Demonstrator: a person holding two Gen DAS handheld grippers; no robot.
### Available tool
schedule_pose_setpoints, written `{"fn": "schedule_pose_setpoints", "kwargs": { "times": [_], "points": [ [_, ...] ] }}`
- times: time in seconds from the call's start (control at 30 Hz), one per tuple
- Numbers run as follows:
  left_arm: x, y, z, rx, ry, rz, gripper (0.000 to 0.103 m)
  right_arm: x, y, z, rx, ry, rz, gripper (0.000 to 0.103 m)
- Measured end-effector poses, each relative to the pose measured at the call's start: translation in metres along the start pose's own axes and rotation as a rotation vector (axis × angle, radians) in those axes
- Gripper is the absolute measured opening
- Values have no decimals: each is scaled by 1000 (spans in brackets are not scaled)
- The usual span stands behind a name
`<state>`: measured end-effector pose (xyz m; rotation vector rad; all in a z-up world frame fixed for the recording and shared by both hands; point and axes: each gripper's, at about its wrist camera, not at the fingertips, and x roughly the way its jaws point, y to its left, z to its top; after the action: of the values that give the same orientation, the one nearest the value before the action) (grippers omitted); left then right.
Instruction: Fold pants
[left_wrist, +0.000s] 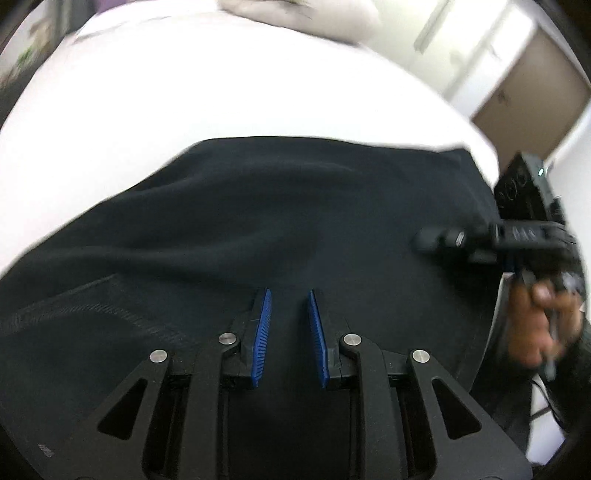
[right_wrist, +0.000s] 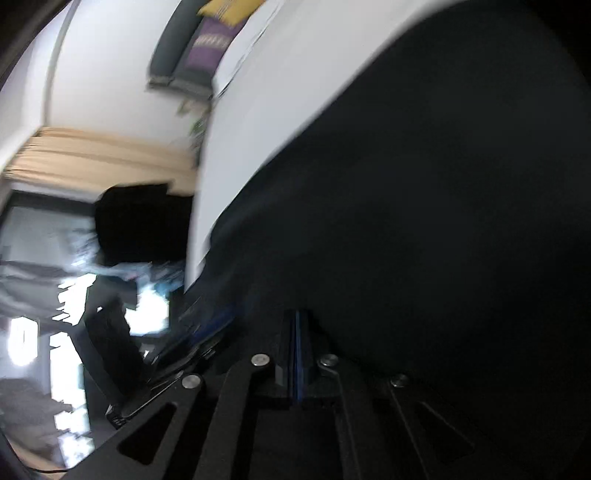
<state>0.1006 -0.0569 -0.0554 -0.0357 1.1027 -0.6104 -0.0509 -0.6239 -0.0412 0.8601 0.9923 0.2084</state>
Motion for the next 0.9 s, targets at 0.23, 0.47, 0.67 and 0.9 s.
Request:
{"fn": "schedule_pose_setpoints", "kwargs": {
  "times": [0.23,0.47,0.67,0.9],
  "points": [
    [-51,95,-28,-128,-87,4,20,-95,-87,44,184,-288,-119,0],
    [-111,172,-75,-213,-183,91,20,-99,-16,35,125,-316,-138,6],
    [-118,167,-96,-261,-213,152,20,37,133,-20,-164,60,97,6],
    [-108,169,-103,-302,-222,133,20,196,158,-10,-66,276,78,0]
  ]
}}
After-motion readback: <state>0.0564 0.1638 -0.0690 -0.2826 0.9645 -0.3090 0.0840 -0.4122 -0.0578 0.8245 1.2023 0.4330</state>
